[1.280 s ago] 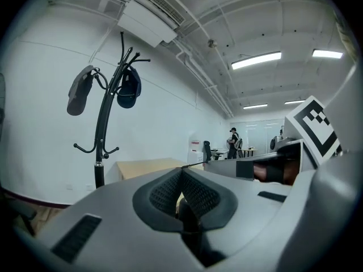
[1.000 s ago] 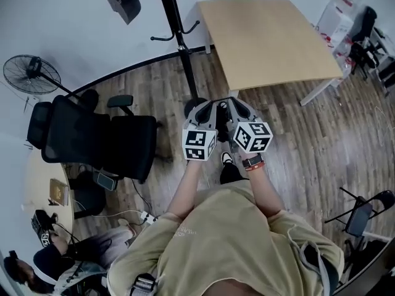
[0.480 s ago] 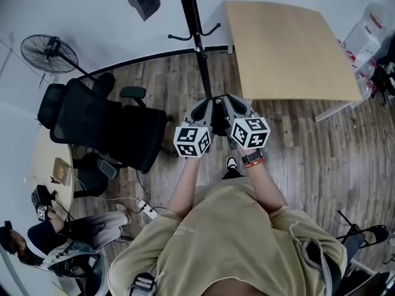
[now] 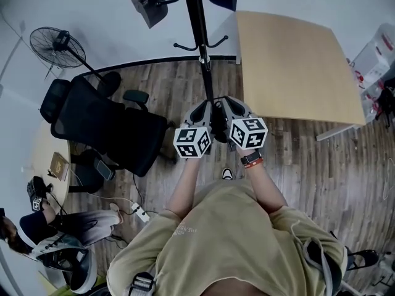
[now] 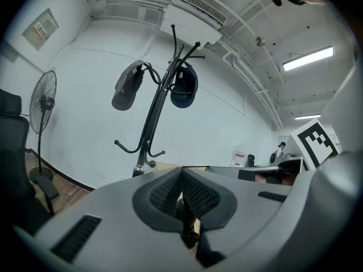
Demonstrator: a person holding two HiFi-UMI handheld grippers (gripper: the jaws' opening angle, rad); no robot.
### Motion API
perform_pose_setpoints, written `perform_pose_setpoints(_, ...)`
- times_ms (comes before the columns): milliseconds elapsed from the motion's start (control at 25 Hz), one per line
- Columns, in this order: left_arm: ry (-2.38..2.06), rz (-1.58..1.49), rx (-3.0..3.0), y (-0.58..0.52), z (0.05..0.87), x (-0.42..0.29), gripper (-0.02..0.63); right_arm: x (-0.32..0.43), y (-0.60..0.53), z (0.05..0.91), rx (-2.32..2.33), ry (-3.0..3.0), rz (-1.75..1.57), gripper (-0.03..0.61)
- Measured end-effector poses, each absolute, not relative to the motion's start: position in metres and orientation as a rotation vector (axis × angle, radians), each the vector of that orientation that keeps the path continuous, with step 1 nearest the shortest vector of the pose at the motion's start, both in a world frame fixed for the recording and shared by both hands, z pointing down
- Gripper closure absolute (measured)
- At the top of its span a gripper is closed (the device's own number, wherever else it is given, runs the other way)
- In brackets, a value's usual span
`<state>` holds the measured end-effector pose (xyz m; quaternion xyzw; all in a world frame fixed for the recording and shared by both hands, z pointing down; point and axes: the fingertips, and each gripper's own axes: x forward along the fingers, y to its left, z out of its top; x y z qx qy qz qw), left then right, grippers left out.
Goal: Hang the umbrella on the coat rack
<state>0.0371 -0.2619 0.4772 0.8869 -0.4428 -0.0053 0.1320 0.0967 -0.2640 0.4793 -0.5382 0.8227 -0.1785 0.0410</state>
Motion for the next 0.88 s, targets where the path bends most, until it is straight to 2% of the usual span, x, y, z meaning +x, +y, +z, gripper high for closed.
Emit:
perform_pose_setpoints(320, -1.372, 0.013, 2.576, -0.302, 0.489, 0.054, 0.591, 0.113, -0.311, 0.495, -1.599, 2.560, -0.590, 0.560)
perform_pose_setpoints(880, -1.429, 0.036, 2.536, -0.379, 0.501, 0.040, 0.591, 0.096, -0.384, 0.509, -1.555, 2.623, -0.627, 0.560)
